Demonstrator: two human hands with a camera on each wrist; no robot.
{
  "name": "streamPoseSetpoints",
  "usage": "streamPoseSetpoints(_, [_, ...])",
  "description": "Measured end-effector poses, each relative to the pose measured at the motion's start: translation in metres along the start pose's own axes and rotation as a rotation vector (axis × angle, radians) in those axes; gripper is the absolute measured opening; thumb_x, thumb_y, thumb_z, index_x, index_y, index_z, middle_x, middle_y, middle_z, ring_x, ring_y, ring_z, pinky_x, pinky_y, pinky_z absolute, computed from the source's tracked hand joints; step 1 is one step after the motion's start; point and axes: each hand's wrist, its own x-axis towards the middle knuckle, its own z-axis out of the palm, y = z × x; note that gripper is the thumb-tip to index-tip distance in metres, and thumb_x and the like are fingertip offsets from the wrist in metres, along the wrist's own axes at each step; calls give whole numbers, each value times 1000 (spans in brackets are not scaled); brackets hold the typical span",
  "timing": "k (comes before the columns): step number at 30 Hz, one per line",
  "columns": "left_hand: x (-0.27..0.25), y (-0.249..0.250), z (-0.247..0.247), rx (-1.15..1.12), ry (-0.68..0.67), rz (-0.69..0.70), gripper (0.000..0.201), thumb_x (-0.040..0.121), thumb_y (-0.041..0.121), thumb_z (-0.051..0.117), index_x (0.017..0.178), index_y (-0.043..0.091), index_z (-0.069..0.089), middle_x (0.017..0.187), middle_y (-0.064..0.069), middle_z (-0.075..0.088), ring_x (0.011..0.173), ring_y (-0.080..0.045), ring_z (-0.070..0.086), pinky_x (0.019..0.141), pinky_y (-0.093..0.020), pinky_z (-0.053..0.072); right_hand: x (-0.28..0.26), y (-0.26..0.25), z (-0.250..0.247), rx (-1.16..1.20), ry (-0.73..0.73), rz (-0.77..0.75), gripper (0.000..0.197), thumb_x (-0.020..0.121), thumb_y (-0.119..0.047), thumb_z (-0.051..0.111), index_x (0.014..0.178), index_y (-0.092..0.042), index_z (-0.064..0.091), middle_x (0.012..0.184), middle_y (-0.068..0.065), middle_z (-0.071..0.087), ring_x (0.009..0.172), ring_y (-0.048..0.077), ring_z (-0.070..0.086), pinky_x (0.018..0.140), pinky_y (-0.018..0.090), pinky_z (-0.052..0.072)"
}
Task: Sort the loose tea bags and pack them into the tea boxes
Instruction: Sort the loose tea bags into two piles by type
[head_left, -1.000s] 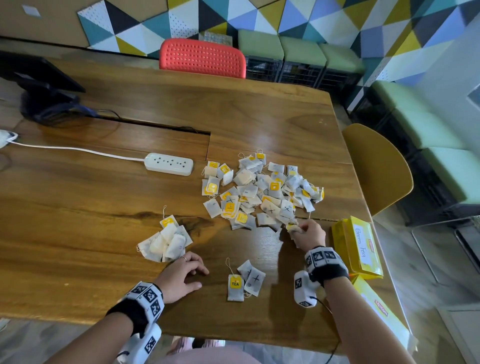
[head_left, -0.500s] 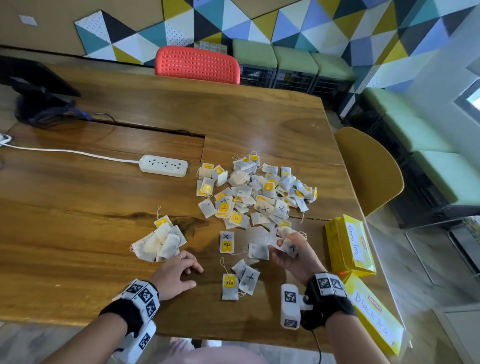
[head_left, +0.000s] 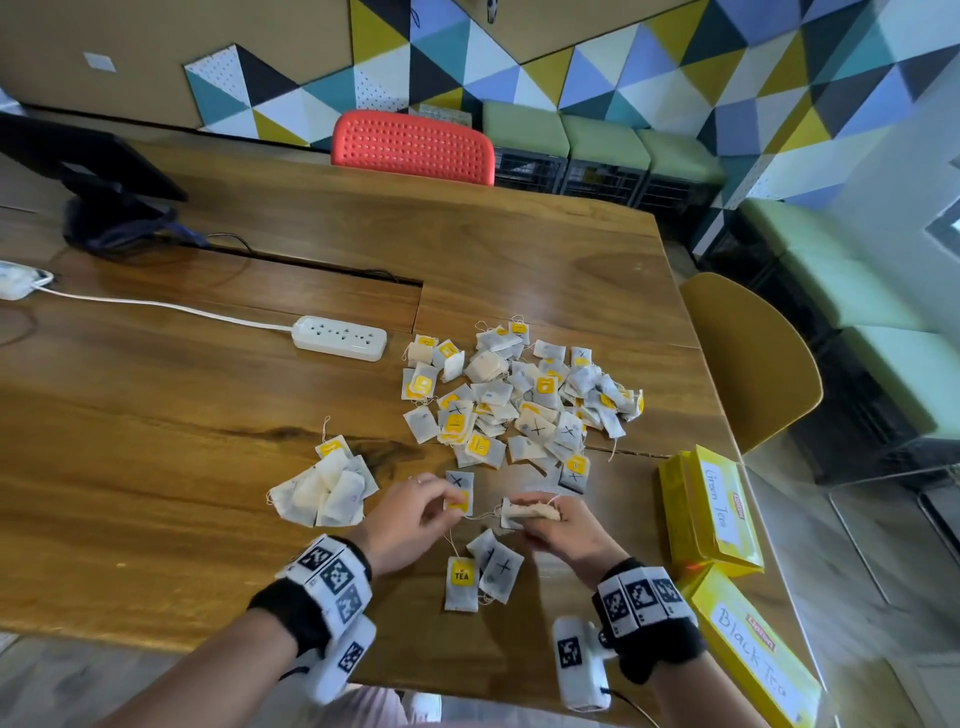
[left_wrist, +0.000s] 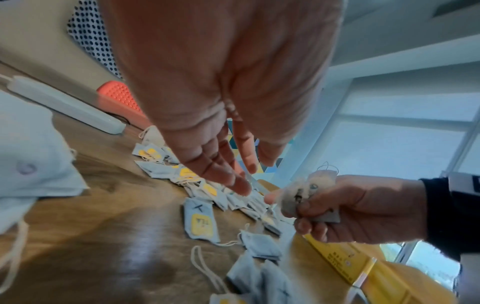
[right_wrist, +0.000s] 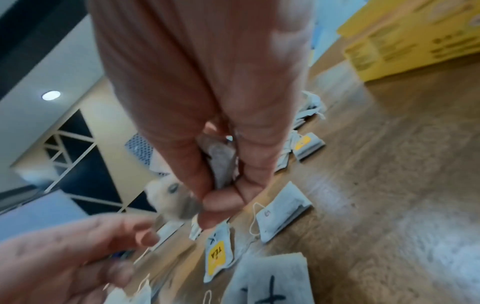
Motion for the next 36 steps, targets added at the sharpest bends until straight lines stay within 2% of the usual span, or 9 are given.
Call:
streamPoseSetpoints(4, [10, 15, 7, -85, -57, -101, 29, 96, 39, 52, 117, 20, 61, 92, 8, 68, 74, 1, 62, 68, -13, 46, 0, -1, 7, -286, -2, -145, 45, 79, 1, 72, 120, -7, 56, 95, 11, 67, 74, 10, 66, 67, 21, 53])
streamPoseSetpoints(9, [13, 21, 21, -443, -195, -334, 36, 96, 37, 52, 112, 6, 57, 87, -15, 71, 71, -22, 70, 62, -28, 54, 0, 0, 14, -353, 21, -207, 28, 74, 1, 76, 92, -14, 60, 80, 4, 65, 63, 5, 62, 60, 21, 49])
streamPoseSetpoints(14, [15, 14, 20, -586, -196, -333, 26, 83, 18, 74, 104, 9, 62, 89, -9, 71, 73, -16, 68, 62, -23, 55, -2, 1, 15, -364, 37, -188, 24, 71, -2, 79, 83, -17, 65, 80, 2, 67, 70, 13, 62, 65, 30, 52])
streamPoseSetpoints(18, [13, 10, 16, -508, -127, -260, 27, 75, 10, 80, 99, 16, 70, 98, -1, 71, 91, -11, 66, 78, -21, 55, -9, -1, 13, -209, 8, -124, 16, 80, 4, 69, 89, -9, 66, 82, 11, 68, 71, 16, 66, 61, 22, 52])
streamPoseSetpoints(21, [12, 7, 13, -486, -63, -247, 30, 80, 10, 75, 106, 23, 68, 106, 4, 68, 100, -10, 64, 80, -18, 54, -17, -3, 10, -52, -4, -79, 11, 88, -1, 62, 99, -3, 64, 88, 17, 69, 70, 17, 67, 58, 19, 50])
streamPoseSetpoints(25, [10, 3, 10, -479, -79, -241, 28, 89, 9, 64, 104, 32, 67, 106, 10, 67, 87, -2, 61, 69, -12, 47, -20, 1, 2, 119, 7, 41, 24, 90, -4, 59, 114, -4, 53, 100, 20, 71, 76, 22, 67, 67, 30, 50])
streamPoseSetpoints(28, [8, 1, 9, -417, -112, -251, 28, 93, 9, 59, 96, 35, 69, 96, 12, 67, 77, -1, 59, 65, -10, 44, -20, 5, -5, 308, -22, 104, 25, 96, -8, 51, 120, -5, 49, 102, 21, 71, 86, 30, 66, 76, 36, 51])
streamPoseSetpoints(33, [6, 3, 10, -473, -126, -227, 25, 89, 7, 64, 96, 30, 71, 102, 6, 70, 96, -11, 65, 72, -18, 53, -19, 8, -12, 526, -34, 158, 30, 99, -11, 34, 124, -1, 48, 112, 27, 66, 93, 36, 64, 72, 35, 53])
streamPoseSetpoints(36, [5, 9, 11, -347, -27, -81, 23, 82, 9, 73, 95, 28, 72, 99, 11, 70, 93, -3, 65, 81, -19, 54, -16, 9, -15, 599, -33, 177, 36, 96, -11, 30, 124, 2, 48, 116, 29, 64, 102, 41, 61, 75, 36, 51])
